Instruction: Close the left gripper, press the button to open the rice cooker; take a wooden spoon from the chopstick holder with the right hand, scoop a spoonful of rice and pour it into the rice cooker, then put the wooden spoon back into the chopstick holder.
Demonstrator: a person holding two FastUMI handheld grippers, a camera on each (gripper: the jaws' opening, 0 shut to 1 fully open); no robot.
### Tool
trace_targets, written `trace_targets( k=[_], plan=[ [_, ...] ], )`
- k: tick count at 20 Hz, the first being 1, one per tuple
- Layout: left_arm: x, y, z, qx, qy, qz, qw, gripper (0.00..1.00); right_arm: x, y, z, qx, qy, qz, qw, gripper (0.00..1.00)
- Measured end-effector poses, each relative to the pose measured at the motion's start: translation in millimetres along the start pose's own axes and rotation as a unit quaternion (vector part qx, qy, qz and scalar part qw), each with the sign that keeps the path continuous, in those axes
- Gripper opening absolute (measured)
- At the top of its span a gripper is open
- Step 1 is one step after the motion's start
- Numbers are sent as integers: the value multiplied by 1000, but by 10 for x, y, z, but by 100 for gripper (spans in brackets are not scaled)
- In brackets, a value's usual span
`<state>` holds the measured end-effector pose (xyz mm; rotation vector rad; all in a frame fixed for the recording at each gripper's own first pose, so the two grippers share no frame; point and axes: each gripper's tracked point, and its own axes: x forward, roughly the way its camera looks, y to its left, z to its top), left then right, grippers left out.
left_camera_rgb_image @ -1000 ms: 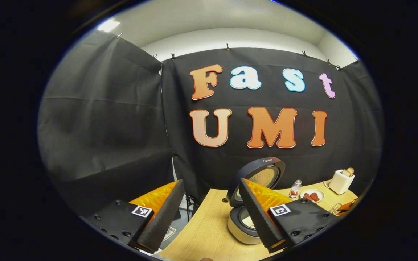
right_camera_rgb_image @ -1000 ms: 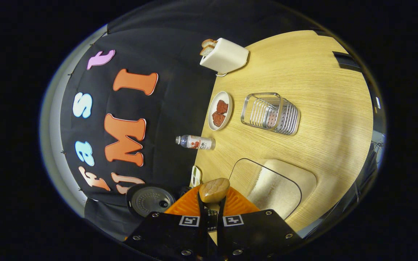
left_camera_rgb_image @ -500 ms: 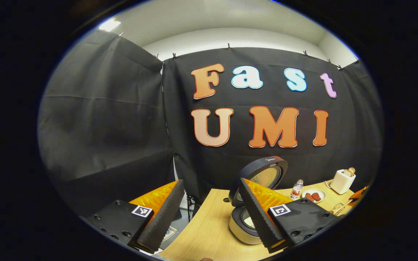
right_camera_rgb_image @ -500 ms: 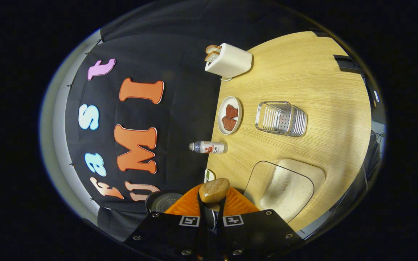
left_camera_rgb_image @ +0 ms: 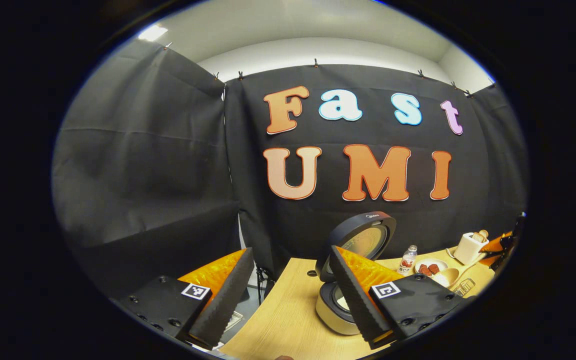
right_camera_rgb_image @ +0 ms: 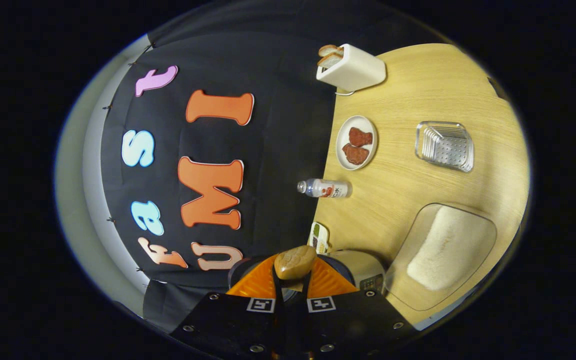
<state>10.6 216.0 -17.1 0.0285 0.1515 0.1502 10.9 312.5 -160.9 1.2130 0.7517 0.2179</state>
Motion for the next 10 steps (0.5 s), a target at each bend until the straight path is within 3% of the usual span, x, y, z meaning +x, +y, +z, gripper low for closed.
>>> trace_targets(
  k=[5,10],
  plan=[
    [-80,60,-31,-5,5,-1,1000,100,398,460,-187,-35,16,21,999,9],
    [-103,68,-1,0,-2,-3,1000,100,776,669,-292,-82,12,13,997,9]
  ],
)
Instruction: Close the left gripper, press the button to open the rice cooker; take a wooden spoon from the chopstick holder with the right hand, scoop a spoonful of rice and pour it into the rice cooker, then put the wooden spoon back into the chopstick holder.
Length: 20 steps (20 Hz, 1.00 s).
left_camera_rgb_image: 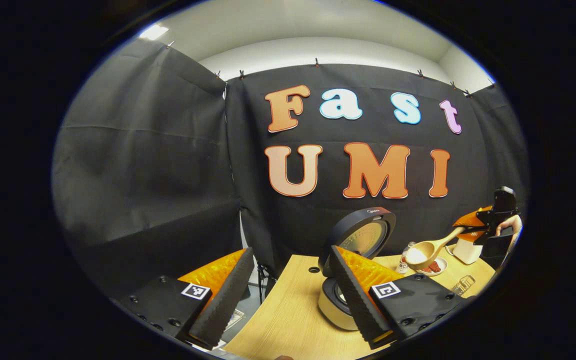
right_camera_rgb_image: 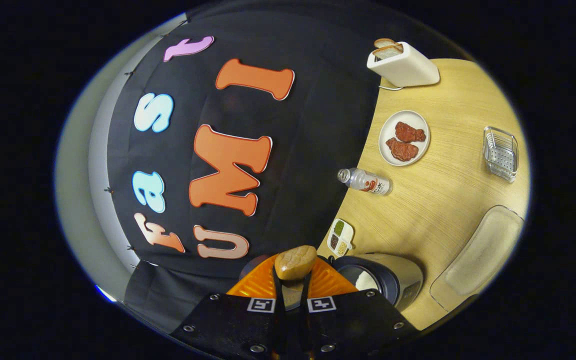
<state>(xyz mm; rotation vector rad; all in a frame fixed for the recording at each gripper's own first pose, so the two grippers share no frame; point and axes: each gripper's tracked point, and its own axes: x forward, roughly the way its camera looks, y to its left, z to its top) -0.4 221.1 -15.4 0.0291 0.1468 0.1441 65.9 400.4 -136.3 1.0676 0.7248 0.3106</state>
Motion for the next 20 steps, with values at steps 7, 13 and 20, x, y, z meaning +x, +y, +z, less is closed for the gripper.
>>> trace_targets(
  k=[7,13,20],
  plan=[
    [-34,7,-26,-4,1,7,1000,100,257,225,-149,-87,0,-2,996,9],
    [-56,12,-21,-5,-6,12,1000,100,291,209,-189,-122,-3,-8,993,9],
    [-74,32,-21,-6,-7,17,1000,100,293,341,-184,-167,-14,5,986,9]
  ],
)
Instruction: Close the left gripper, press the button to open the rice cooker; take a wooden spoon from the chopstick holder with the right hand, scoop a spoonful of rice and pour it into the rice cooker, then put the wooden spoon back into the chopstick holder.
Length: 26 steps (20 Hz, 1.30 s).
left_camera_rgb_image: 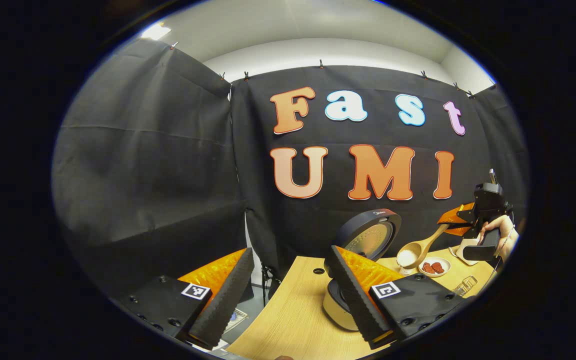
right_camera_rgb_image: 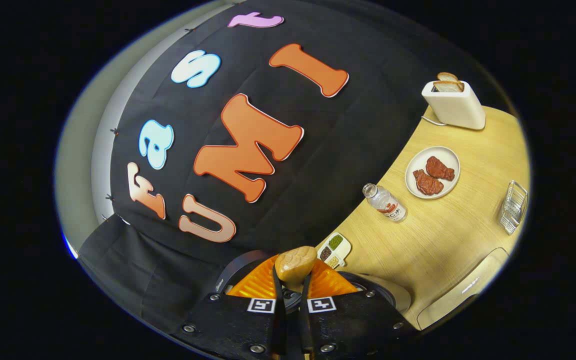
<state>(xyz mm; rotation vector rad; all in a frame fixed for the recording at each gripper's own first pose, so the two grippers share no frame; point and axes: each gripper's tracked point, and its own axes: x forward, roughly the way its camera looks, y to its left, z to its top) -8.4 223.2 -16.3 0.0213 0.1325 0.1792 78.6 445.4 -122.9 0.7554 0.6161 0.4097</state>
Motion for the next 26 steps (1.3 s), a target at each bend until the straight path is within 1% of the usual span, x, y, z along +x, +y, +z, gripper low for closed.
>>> trace_targets(
  k=[6,11,14,15,26],
  plan=[
    [-4,27,38,-4,-9,3,1000,100,-16,133,-5,-51,-11,8,999,9],
    [8,38,50,-2,-13,2,1000,100,-17,277,-10,-100,-21,22,994,9],
    [11,39,39,-3,-13,3,1000,98,-5,341,-25,-127,-26,31,991,9],
    [12,42,38,-4,-12,5,1000,100,-10,360,-39,-133,-25,34,990,9],
    [22,52,39,5,-11,6,1000,100,34,468,-196,-188,-21,55,980,9]
  ],
)
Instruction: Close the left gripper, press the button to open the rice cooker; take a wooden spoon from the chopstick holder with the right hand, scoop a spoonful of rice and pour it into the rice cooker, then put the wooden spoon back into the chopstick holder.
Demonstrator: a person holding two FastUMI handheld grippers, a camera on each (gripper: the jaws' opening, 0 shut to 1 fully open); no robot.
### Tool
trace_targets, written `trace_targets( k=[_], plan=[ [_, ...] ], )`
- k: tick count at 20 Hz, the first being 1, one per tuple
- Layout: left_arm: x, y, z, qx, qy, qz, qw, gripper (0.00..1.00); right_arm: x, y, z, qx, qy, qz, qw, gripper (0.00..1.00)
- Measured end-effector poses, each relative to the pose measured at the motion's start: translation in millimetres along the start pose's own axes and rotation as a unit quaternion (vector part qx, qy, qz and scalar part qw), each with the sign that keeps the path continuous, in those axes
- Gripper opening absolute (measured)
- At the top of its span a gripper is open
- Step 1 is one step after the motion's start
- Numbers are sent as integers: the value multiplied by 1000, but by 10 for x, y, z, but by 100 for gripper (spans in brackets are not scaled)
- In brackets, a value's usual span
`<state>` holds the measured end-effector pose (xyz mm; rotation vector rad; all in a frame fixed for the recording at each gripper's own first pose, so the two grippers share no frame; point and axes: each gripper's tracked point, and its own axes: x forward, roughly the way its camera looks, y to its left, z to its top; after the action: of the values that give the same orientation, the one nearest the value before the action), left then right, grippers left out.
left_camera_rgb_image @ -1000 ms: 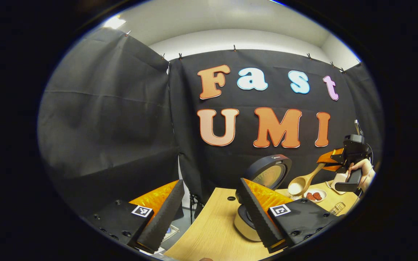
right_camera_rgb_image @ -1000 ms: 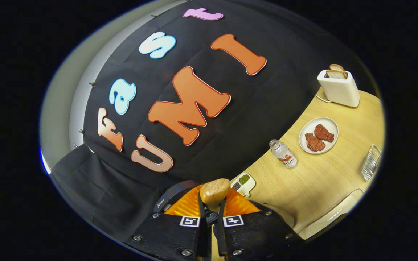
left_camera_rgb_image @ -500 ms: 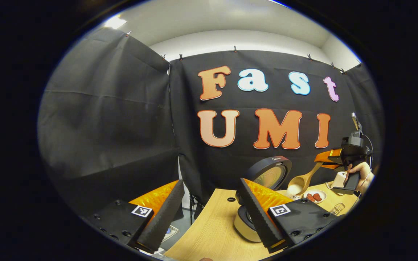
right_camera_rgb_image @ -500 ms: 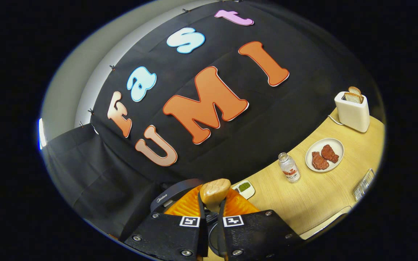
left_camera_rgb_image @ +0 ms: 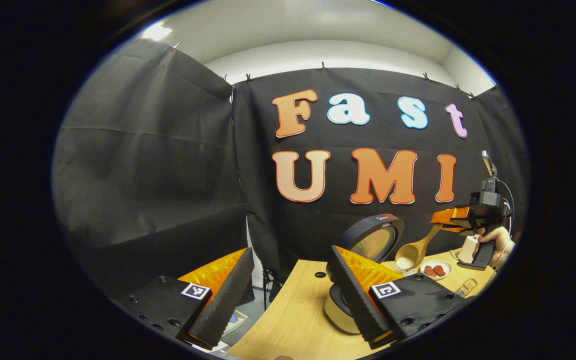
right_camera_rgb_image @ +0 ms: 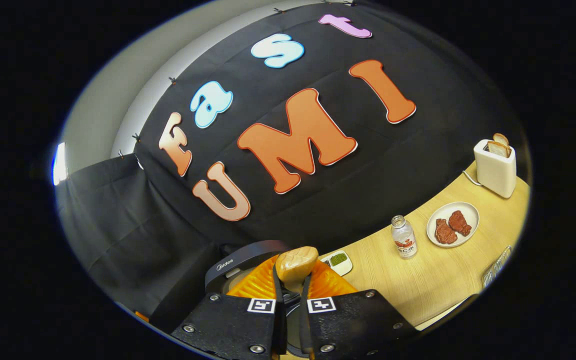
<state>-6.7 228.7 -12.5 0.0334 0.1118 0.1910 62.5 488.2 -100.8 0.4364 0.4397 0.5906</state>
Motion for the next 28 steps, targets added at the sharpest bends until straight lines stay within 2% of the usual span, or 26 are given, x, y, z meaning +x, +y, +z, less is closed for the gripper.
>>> trace_targets(
  k=[8,15,19,24,28],
  plan=[
    [15,2,1,5,3,-1,1000,100,-29,161,-15,-66,-10,20,998,9],
    [24,2,1,5,5,-1,1000,100,-101,351,-46,-141,-21,38,989,9],
    [30,6,4,9,5,-2,1000,100,-136,473,-128,-194,-19,56,979,9],
    [41,-5,-10,6,9,-7,1000,100,-154,552,-213,-231,-15,70,970,9],
    [38,-5,-23,7,15,-6,1000,100,-180,606,-321,-279,-10,81,957,9]
  ],
)
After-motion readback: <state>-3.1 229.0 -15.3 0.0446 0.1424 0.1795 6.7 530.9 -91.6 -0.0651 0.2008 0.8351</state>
